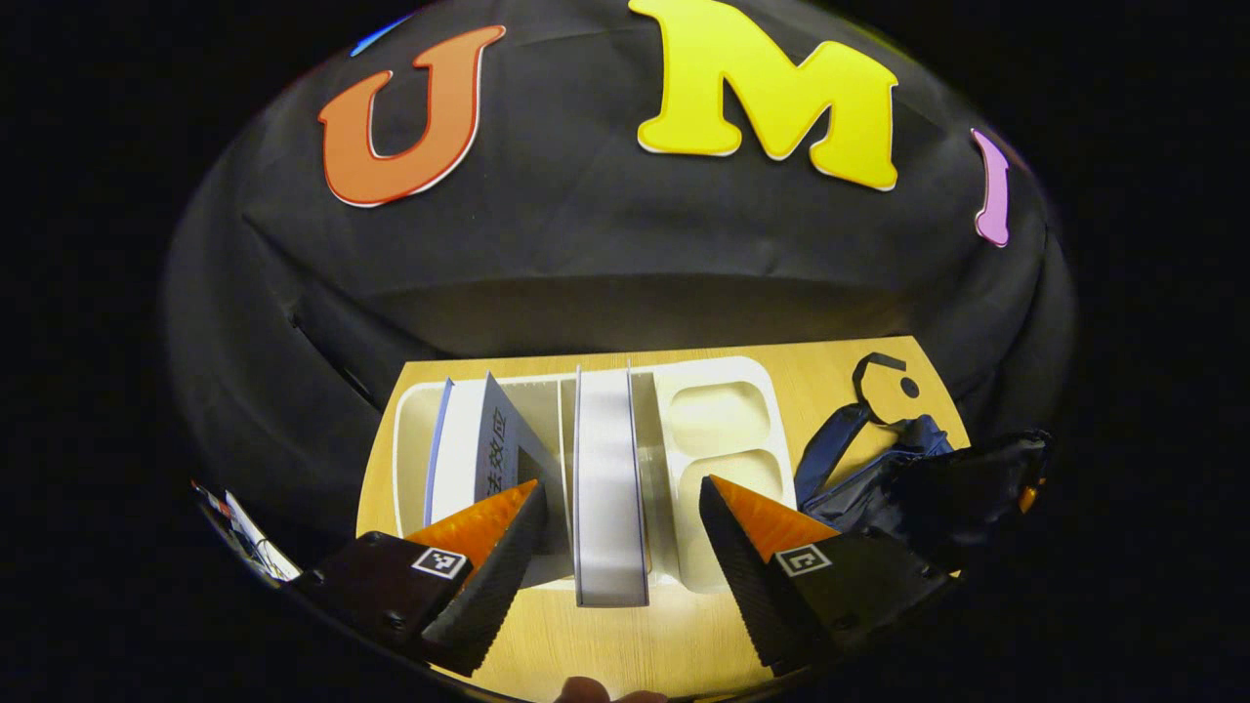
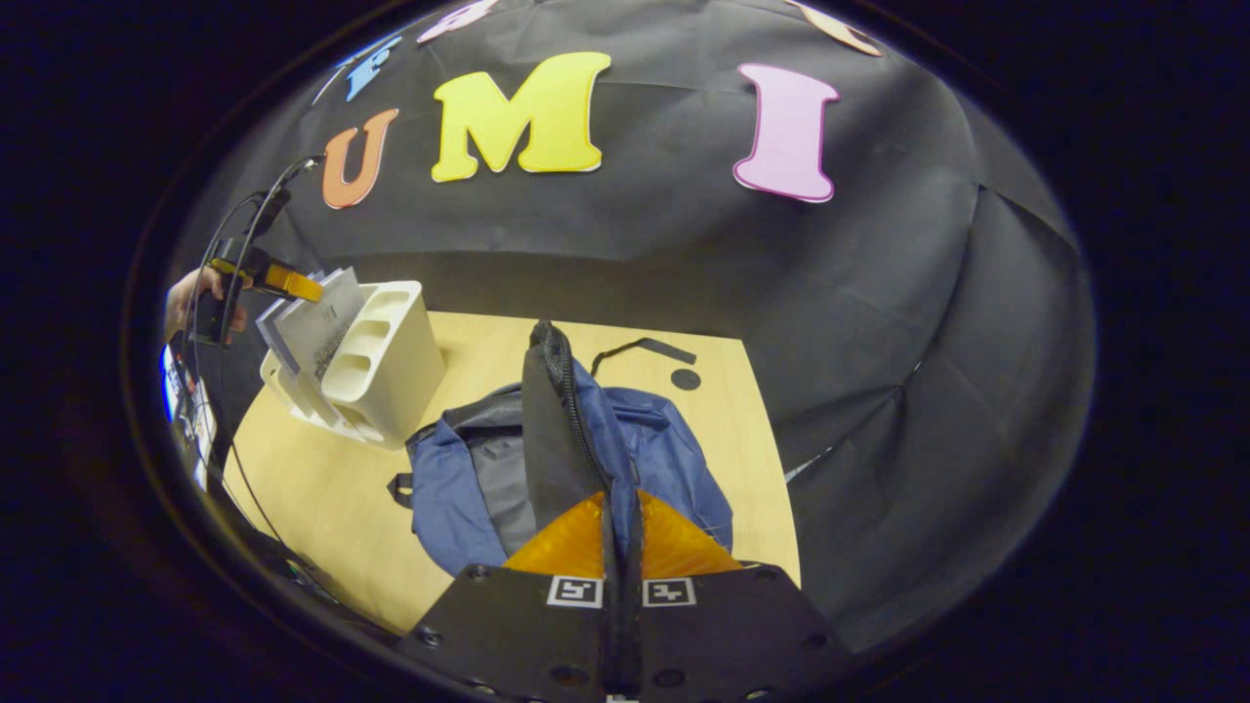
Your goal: Open the schoolbag, grab two books from the bookshelf and put them into the schoolbag.
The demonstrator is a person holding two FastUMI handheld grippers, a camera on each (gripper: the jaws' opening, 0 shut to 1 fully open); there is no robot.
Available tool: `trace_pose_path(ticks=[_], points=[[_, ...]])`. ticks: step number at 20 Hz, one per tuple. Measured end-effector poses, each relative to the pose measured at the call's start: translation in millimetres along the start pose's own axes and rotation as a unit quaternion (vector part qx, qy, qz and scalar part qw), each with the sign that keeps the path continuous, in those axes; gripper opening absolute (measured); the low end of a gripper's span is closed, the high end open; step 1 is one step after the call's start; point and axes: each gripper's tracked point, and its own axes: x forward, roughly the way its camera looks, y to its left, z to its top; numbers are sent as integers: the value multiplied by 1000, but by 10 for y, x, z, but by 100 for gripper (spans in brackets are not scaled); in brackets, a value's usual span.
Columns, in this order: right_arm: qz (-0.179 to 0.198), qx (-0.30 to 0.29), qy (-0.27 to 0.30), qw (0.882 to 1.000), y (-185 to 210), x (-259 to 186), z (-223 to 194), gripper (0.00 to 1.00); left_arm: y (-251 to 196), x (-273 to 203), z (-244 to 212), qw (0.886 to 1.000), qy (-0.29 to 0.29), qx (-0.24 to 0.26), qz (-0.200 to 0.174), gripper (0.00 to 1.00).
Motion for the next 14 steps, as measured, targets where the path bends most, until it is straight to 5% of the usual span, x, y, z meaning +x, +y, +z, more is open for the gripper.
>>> trace_pose_path(ticks=[5, 14], points=[[19, 14, 5, 1000, -16, 96, -32, 0, 55, 183, -116, 999, 47, 9, 23, 94], [55, 30, 8, 998, -76, 248, -138, 0, 58, 308, -365, 991, 122, -18, 52, 59]])
